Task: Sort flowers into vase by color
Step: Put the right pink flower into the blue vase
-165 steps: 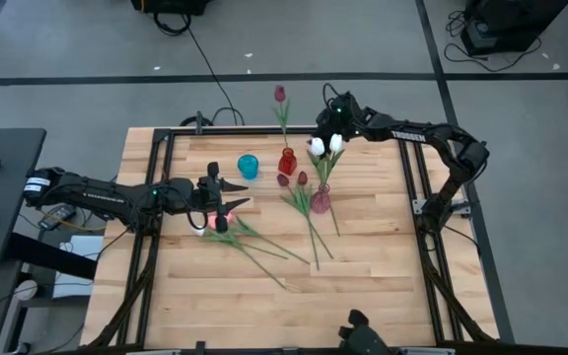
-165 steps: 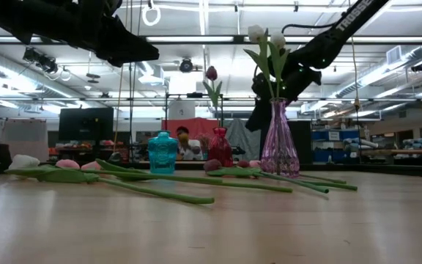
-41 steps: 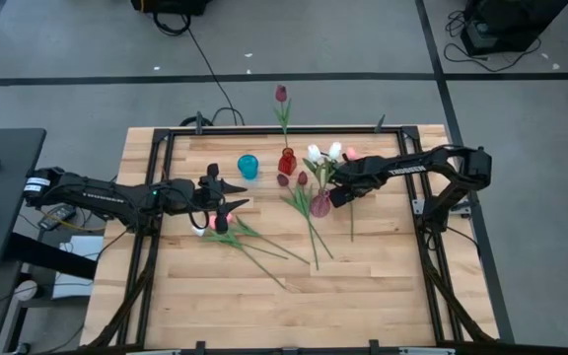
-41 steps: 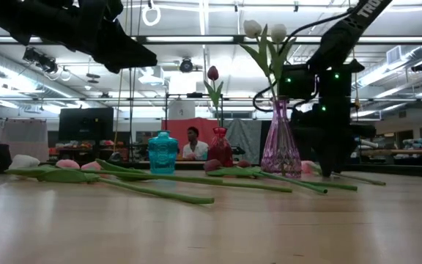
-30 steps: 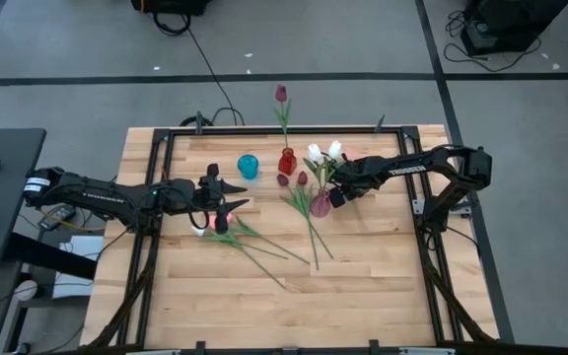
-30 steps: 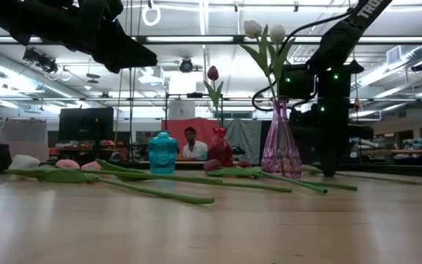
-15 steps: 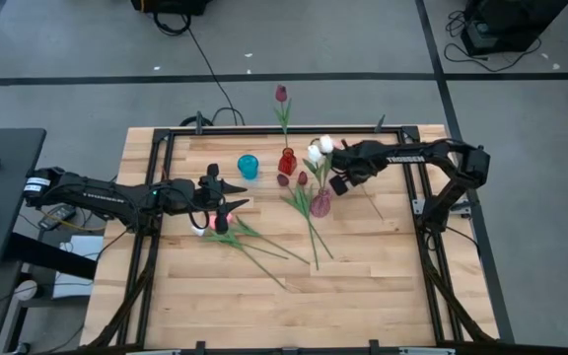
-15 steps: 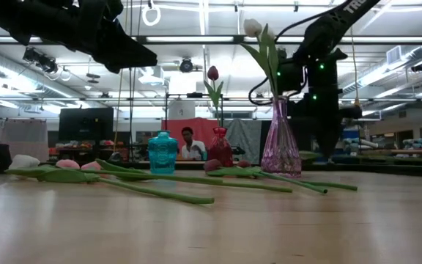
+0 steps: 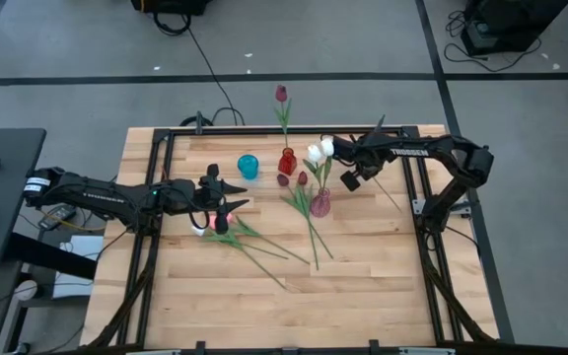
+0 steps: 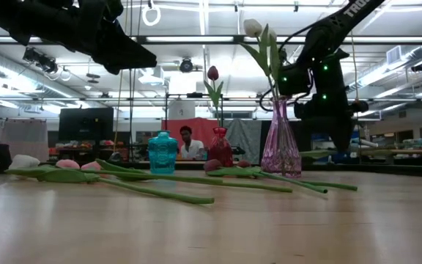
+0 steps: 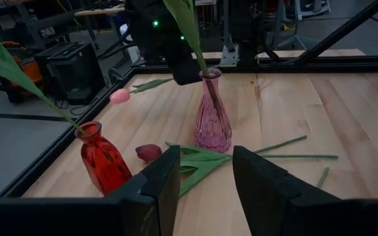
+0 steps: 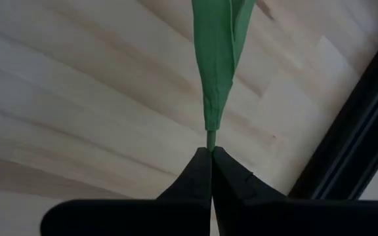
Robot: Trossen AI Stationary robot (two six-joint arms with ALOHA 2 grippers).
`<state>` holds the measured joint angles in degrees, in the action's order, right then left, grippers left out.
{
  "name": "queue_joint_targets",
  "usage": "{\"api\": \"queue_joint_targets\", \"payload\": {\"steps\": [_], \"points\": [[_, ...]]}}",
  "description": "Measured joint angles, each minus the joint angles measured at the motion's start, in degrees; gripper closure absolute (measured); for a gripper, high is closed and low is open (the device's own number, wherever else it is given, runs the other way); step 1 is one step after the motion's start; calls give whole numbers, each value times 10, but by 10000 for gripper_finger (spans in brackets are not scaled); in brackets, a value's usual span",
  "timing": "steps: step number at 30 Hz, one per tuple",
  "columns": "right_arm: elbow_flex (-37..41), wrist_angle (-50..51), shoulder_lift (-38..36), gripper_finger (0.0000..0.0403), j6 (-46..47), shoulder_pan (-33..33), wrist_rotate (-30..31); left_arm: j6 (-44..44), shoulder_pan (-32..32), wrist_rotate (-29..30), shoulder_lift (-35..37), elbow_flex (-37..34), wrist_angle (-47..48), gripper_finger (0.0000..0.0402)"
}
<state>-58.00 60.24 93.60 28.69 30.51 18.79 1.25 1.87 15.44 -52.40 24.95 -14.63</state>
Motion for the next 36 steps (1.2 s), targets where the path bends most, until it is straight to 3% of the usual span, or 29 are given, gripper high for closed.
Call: {"api": "queue_joint_targets", "payload": {"steps": [13,18,23,29,36], "points": [[-30,-4,-128,394,-37,26,28,0,0,0,0,0,-15,255],[-73,-109,-185,394,-124,12,19,0,0,0,0,0,-24,255],[-115,-292,-217,394,-199,0,-46,4,0,-11,1,0,-23,255],[-141,-480,-181,394,-297,-37,-130,30,0,-113,68,0,-17,255],[-254,-515,-78,394,-327,-51,-175,11,0,-119,166,0,18,255]]}}
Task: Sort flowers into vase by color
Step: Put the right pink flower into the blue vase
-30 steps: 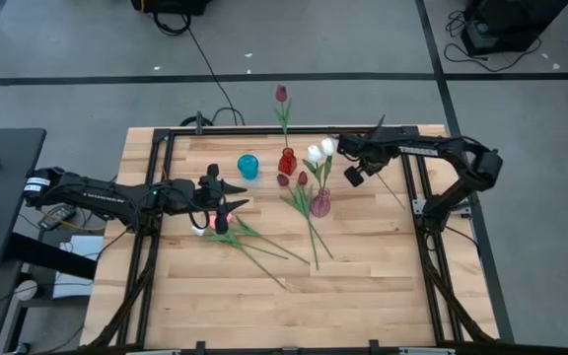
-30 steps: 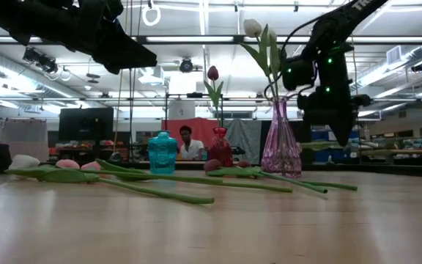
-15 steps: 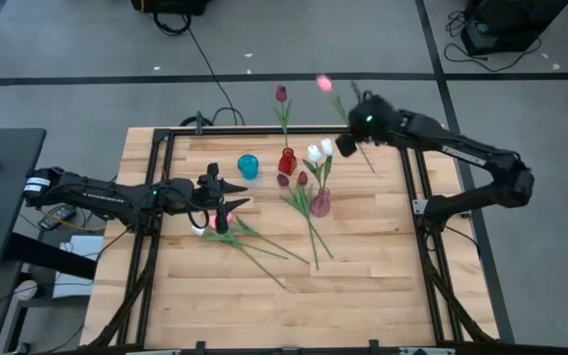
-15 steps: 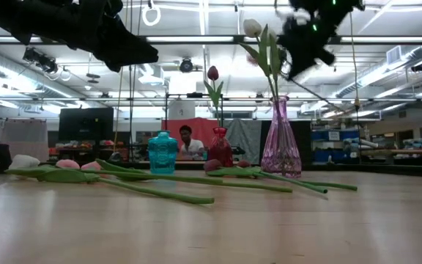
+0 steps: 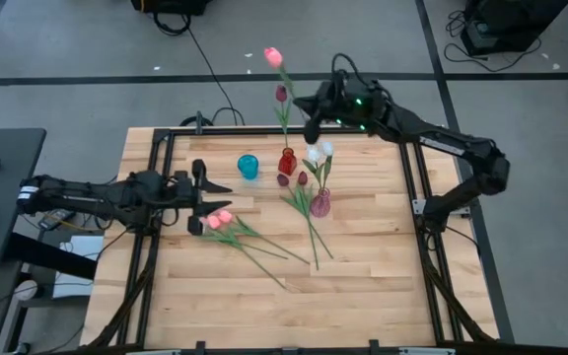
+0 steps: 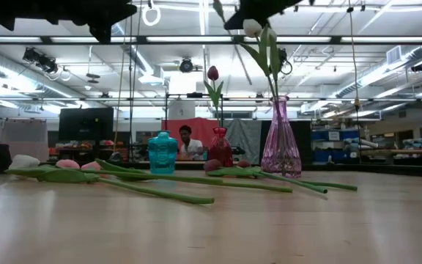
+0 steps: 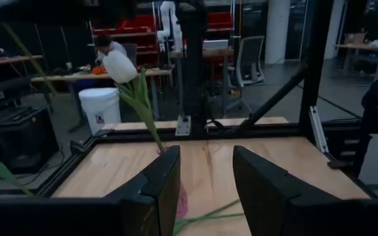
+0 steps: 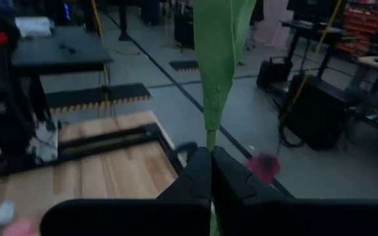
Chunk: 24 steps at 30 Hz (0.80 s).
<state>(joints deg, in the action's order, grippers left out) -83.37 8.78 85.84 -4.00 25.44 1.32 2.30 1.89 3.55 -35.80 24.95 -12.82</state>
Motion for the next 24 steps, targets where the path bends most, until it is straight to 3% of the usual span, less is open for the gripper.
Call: {"api": "queue_joint_targets", "payload": {"steps": [13,19,24], "points": [[-196,-52,199,394,-29,-85,-38,-12,0,3,19,0,86,255],[-231,-80,256,394,-9,-52,-261,-24,1,0,17,0,88,255],[-234,-136,297,394,26,-2,-394,-21,1,0,17,0,88,255]]}}
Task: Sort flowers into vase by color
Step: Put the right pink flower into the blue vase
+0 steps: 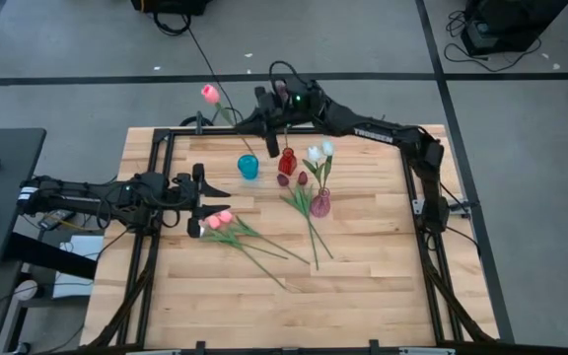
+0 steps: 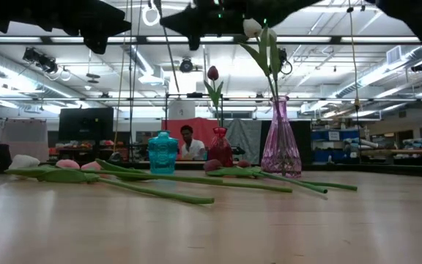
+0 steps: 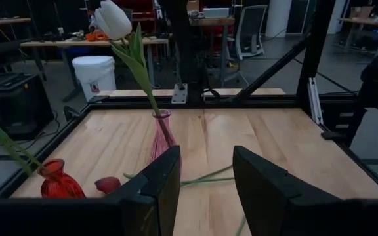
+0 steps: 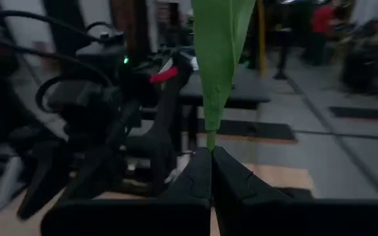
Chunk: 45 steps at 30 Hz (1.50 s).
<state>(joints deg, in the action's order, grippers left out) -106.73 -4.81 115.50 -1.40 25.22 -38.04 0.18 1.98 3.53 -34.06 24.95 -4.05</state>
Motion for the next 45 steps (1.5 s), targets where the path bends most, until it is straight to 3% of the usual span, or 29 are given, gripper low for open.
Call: {"api": "queue_joint_targets", "payload": {"steps": [5,16,32,45], "points": [[0,-91,32,394,52,33,-88,2,0,3,0,0,0,255],[0,-217,113,394,103,31,-152,11,0,33,0,0,2,255],[0,-183,129,394,39,-13,-105,14,0,63,0,0,11,255],[1,-161,129,395,-55,-18,-5,13,0,63,0,0,21,255]]}}
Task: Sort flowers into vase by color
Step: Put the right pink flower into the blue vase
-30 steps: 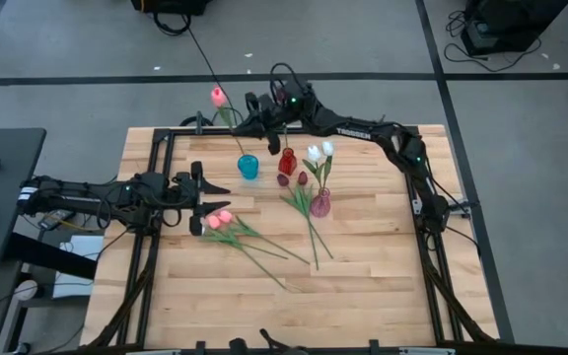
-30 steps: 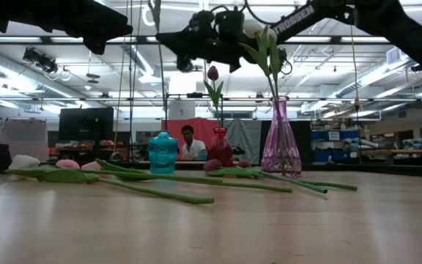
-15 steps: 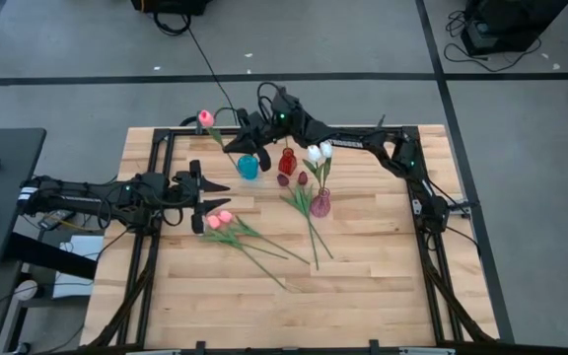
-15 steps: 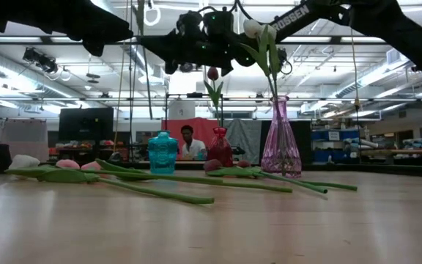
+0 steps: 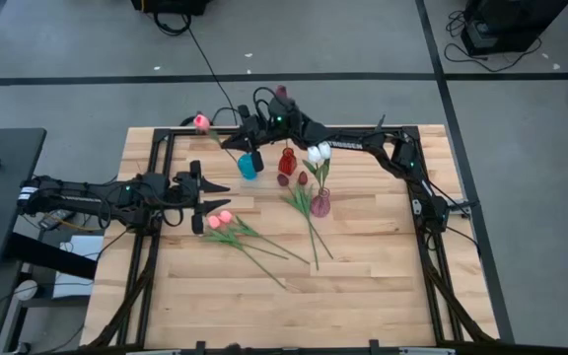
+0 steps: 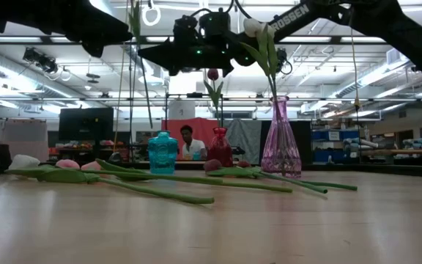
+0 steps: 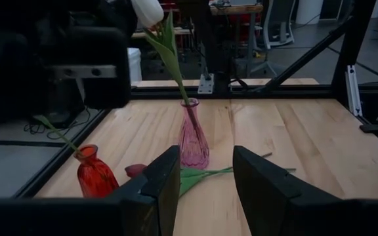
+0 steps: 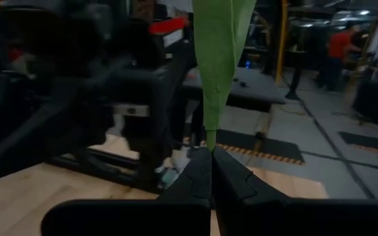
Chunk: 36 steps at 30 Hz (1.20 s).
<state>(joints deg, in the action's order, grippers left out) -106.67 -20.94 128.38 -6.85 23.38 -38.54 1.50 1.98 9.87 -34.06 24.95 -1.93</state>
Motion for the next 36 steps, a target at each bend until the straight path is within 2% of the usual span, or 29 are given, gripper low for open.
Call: {"api": "queue_joint_targets", "payload": {"steps": [16,25,36], "points": [[0,11,0,395,2,24,-1,0,0,2,0,0,6,255],[0,13,-12,395,26,35,-25,11,0,23,0,0,6,255],[0,63,-11,394,5,34,2,13,0,24,0,0,6,255]]}}
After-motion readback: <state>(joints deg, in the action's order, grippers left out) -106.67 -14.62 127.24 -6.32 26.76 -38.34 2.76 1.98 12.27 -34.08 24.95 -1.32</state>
